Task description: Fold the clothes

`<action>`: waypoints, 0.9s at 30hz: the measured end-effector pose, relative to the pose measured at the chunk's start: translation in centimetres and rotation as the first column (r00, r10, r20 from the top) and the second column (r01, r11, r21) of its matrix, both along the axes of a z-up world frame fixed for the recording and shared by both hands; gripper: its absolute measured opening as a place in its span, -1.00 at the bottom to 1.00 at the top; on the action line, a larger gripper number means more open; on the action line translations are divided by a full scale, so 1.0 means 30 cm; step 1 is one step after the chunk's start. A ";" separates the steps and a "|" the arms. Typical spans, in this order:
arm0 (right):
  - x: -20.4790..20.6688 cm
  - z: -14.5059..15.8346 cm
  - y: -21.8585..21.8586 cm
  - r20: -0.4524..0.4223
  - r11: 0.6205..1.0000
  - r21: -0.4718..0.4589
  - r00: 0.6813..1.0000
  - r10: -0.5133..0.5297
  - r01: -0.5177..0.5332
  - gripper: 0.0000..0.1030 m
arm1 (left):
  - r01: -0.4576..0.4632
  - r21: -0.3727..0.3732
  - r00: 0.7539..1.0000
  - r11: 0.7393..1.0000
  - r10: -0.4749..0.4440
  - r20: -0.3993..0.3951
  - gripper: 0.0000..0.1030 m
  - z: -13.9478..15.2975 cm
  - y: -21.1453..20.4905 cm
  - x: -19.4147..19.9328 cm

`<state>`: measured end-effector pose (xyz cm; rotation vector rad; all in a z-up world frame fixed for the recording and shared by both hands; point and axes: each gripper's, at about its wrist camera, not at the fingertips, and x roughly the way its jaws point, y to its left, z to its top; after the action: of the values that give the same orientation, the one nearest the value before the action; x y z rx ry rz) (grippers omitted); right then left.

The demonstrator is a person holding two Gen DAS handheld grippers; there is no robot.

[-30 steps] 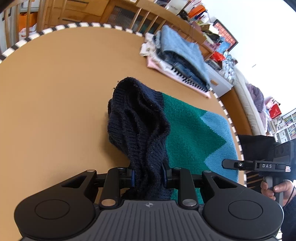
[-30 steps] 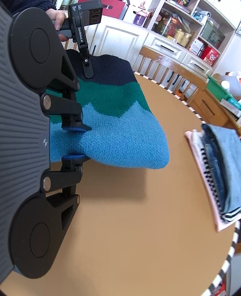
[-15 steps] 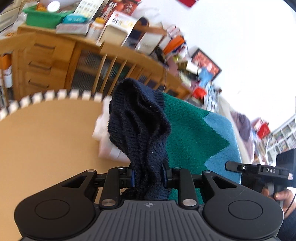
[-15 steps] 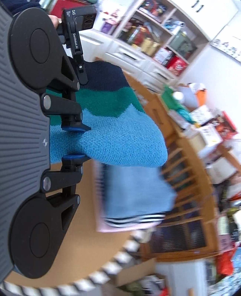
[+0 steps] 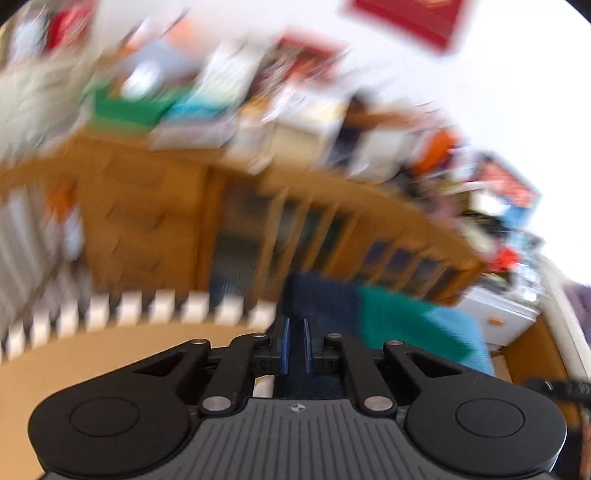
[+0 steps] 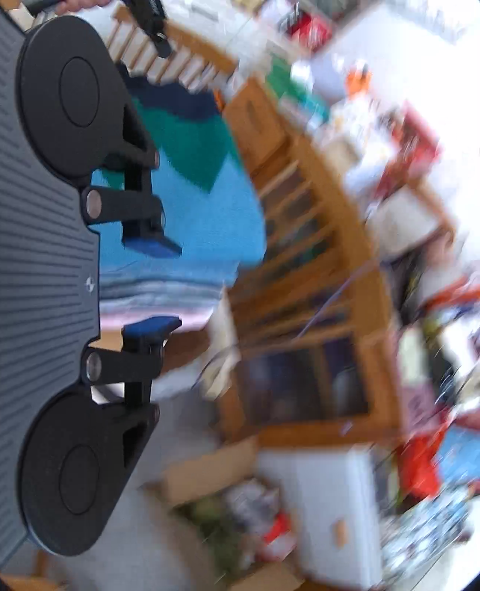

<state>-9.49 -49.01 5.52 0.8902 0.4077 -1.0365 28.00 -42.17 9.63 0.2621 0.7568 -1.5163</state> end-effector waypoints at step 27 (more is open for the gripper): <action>0.326 0.013 0.509 -0.215 0.961 -0.273 0.976 -0.020 -0.041 -0.06 | 0.060 0.128 0.970 0.990 -0.088 0.226 0.13 -0.099 0.349 -0.288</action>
<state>0.29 -33.75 5.91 0.5266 0.4358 -1.1529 19.36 -31.70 6.67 0.5536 0.6591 -1.4808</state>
